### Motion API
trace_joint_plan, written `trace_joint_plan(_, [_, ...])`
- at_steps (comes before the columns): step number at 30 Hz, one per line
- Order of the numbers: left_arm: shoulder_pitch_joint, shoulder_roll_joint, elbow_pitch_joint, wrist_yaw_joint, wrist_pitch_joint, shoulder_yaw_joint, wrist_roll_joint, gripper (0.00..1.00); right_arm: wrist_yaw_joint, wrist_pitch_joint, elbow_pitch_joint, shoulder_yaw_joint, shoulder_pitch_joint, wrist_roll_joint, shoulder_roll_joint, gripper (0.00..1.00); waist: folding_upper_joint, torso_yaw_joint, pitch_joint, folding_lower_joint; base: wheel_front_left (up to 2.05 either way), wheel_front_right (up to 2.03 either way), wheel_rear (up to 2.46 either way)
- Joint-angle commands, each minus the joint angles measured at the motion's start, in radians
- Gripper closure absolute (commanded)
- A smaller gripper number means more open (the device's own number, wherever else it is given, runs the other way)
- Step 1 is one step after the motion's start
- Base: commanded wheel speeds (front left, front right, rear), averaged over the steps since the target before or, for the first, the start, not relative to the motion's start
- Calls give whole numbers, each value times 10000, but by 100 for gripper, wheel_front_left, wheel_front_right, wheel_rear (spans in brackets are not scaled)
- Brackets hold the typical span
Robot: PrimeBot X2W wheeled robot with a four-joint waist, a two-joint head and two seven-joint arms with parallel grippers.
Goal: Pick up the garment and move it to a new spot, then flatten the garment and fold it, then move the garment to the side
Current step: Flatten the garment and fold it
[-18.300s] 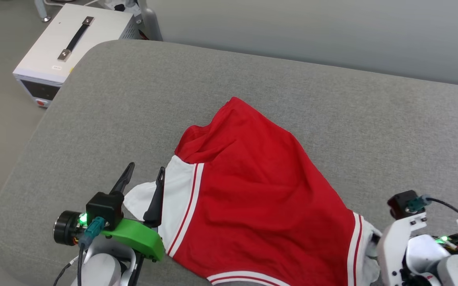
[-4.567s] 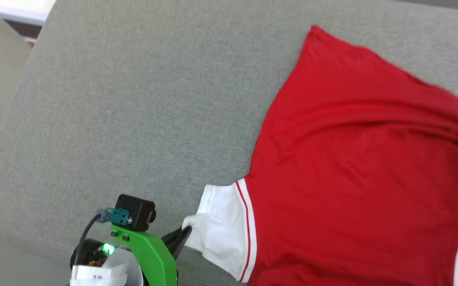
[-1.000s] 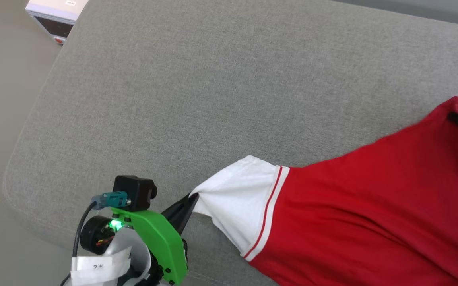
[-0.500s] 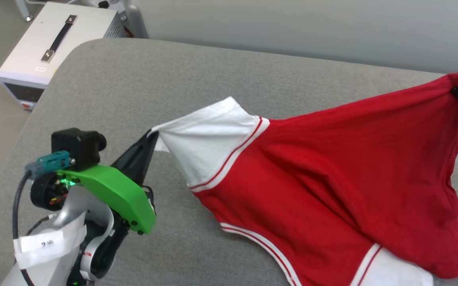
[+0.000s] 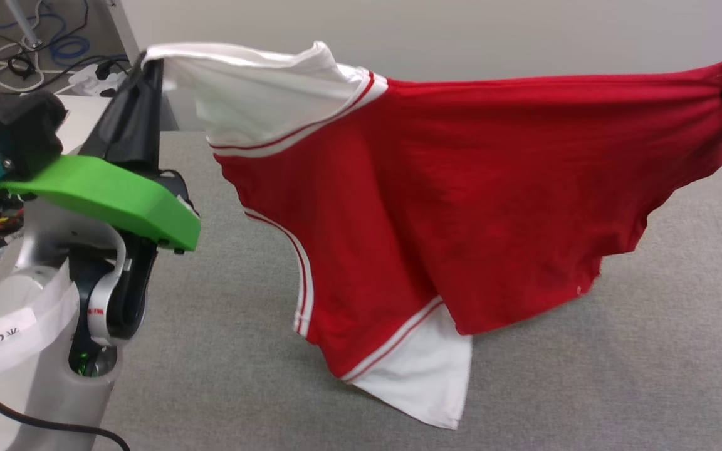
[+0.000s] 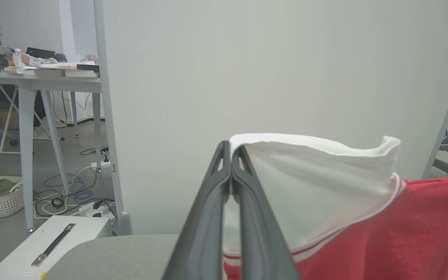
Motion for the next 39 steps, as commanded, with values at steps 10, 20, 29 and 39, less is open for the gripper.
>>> trace_joint_plan(10, [-1862, 292, 233, 43, -966, -80, 1562, 100, -7, 3, -1134, -886, 203, -484, 628, 100, 0, -656, -370, 0, 0, 0, 0])
trace_joint_plan(20, [-2888, 1165, 482, -683, -533, -529, 2249, 100, -7, -348, -1681, -1497, 10, -803, 877, 100, 0, -729, 491, 0, 0, 0, 0])
trace_joint_plan(29, [-4526, 2111, 785, -1690, -42, -491, 2406, 100, -7, -693, -1714, -1517, -1213, -1176, 507, 100, 0, -678, 2155, 0, 0, 0, 0])
trace_joint_plan(39, [-7851, 2633, 2747, -3107, 119, -607, 2587, 100, -7, -1699, -71, -379, -4506, -1556, 315, 100, 0, -919, 4379, 0, 0, 0, 0])
